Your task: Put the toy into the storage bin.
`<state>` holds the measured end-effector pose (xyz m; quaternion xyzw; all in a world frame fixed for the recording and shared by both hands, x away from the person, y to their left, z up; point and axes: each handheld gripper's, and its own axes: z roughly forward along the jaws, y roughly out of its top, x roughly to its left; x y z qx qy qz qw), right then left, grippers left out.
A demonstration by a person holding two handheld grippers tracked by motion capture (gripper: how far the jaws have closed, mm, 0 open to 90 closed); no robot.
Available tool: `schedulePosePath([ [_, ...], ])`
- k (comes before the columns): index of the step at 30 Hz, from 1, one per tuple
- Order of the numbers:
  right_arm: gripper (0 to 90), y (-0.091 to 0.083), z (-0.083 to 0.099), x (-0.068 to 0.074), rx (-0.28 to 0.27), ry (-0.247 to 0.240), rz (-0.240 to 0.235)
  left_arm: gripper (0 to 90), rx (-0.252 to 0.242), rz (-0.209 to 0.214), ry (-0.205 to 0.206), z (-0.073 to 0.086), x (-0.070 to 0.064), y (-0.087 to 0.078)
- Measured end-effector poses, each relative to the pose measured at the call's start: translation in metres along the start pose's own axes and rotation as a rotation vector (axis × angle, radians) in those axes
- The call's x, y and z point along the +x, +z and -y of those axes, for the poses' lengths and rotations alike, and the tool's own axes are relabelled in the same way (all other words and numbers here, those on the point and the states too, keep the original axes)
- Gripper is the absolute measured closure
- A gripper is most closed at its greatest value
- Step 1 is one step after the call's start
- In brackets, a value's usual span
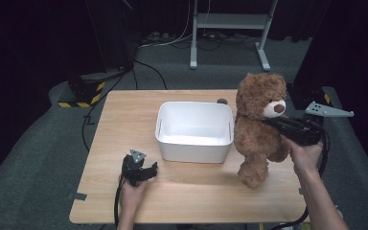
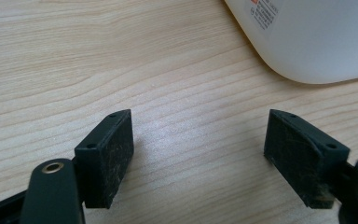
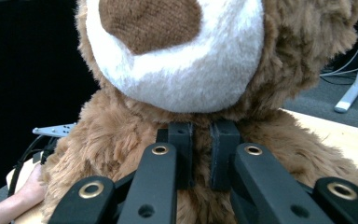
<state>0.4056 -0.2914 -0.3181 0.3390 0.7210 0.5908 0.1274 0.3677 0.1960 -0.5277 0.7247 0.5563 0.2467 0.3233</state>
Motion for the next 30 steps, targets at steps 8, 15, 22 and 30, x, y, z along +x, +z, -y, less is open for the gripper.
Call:
schedulePosePath([
  [8,82.6,0.004,-0.013,0.007,0.003,-0.002,-0.018,23.9,0.0,0.0,0.0,0.0,0.0,0.0],
  [15,82.6,0.009,-0.023,0.011,0.001,-0.011,-0.033,23.9,0.0,0.0,0.0,0.0,0.0,0.0],
  [22,82.5,0.016,-0.039,0.02,0.007,-0.037,-0.046,23.9,0.0,0.0,0.0,0.0,0.0,0.0],
  [30,82.5,0.025,-0.048,0.026,0.013,-0.048,-0.053,23.9,0.0,0.0,0.0,0.0,0.0,0.0],
])
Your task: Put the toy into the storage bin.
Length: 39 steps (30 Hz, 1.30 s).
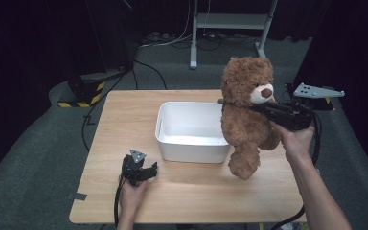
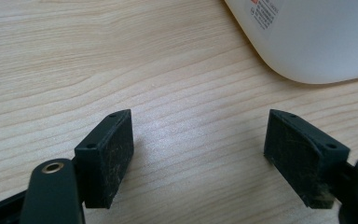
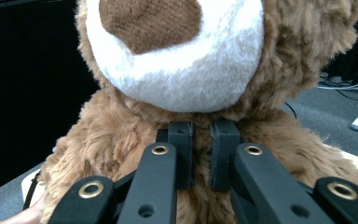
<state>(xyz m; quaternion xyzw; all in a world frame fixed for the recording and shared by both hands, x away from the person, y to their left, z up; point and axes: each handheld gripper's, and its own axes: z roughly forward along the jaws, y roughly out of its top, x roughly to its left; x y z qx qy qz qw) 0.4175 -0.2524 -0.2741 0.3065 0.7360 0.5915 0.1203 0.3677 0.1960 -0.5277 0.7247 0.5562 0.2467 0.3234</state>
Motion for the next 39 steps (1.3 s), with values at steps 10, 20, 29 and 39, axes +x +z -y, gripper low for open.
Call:
schedulePosePath([
  [10,82.5,0.016,-0.009,0.006,0.008,-0.006,-0.017,23.9,0.0,0.0,0.0,0.0,0.0,0.0],
  [20,82.5,0.034,-0.018,0.01,0.011,-0.003,-0.041,23.9,0.0,0.0,0.001,0.0,0.0,0.0],
  [29,82.3,0.052,-0.022,0.013,0.025,-0.001,-0.047,23.8,0.002,0.0,0.002,0.0,0.0,0.0],
  [39,82.1,0.081,-0.026,0.016,0.037,0.011,-0.067,23.8,0.0,-0.001,0.002,0.0,0.0,0.0],
])
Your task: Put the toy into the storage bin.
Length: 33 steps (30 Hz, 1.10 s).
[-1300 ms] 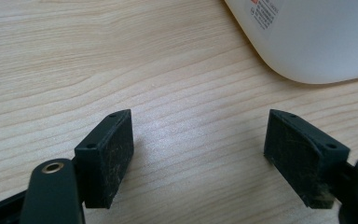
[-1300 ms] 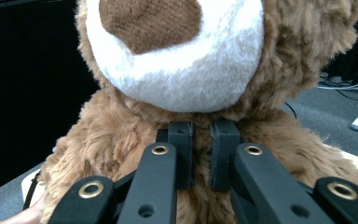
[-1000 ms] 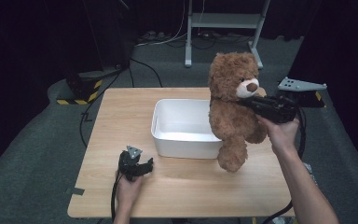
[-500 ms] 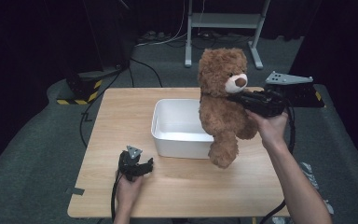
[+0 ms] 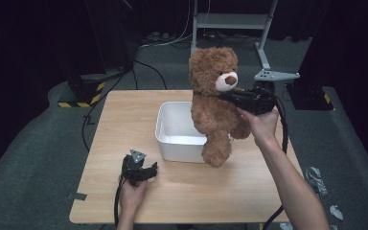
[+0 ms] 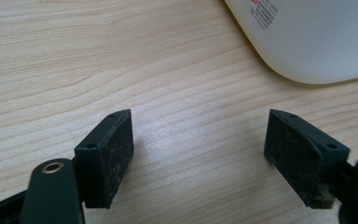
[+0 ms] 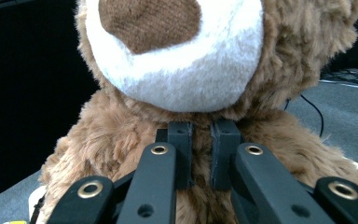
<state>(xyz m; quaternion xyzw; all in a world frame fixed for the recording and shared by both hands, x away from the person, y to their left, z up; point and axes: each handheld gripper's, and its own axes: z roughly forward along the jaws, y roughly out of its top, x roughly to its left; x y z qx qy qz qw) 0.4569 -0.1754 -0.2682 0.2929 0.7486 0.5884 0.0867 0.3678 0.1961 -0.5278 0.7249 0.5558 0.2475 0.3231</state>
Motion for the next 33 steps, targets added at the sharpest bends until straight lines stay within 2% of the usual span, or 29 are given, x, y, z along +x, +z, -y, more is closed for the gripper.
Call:
schedulePosePath([
  [7,82.0,0.014,-0.002,0.002,0.011,-0.008,-0.01,23.9,0.005,0.0,0.007,0.0,0.0,0.0],
  [17,82.0,0.028,-0.008,0.005,0.014,0.0,-0.017,23.8,0.001,0.004,-0.003,0.0,0.0,0.0],
  [33,81.7,0.051,-0.005,0.002,0.029,0.007,0.005,23.8,0.002,0.003,-0.001,0.0,0.0,0.0],
])
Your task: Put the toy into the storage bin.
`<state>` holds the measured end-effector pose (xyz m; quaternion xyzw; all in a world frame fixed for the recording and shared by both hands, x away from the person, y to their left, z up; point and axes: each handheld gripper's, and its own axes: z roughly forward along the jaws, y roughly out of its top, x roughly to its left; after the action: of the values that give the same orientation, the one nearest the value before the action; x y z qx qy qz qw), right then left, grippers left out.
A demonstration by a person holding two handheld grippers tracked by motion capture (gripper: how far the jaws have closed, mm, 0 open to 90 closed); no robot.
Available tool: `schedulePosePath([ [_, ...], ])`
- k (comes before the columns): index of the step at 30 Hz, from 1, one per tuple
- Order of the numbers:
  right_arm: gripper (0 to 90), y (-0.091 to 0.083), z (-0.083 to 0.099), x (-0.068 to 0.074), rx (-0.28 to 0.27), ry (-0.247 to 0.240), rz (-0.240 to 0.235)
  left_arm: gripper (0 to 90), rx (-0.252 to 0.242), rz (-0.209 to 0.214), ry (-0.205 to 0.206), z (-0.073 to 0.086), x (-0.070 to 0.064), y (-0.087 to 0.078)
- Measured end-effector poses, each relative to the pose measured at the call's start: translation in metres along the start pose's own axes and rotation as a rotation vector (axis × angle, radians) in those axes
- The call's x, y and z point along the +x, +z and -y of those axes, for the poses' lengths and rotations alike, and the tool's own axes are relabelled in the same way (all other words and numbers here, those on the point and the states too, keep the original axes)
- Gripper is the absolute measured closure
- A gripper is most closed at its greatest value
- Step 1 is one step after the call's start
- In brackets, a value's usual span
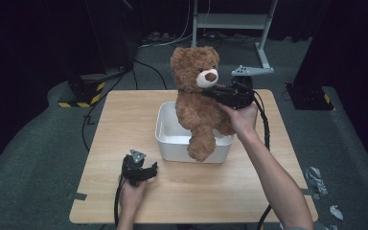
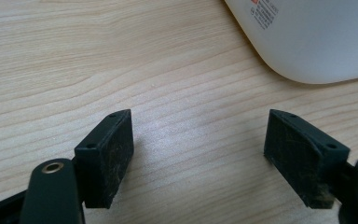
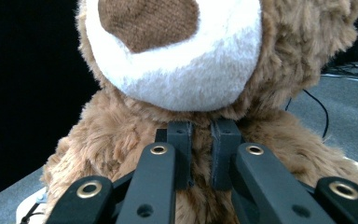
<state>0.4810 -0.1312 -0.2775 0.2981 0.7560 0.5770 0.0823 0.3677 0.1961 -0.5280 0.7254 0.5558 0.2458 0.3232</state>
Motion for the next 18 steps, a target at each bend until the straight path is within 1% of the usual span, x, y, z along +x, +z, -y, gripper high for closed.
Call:
schedulePosePath([
  [5,81.7,0.005,0.0,-0.001,0.004,0.003,0.005,23.8,0.001,0.001,0.0,0.0,0.0,0.0],
  [11,81.6,0.009,0.001,-0.001,-0.001,-0.009,0.03,23.8,0.001,0.001,0.0,0.0,0.0,0.0],
  [18,81.5,0.014,0.002,-0.001,0.008,-0.007,0.034,23.9,0.0,0.002,0.0,0.0,0.0,0.0],
])
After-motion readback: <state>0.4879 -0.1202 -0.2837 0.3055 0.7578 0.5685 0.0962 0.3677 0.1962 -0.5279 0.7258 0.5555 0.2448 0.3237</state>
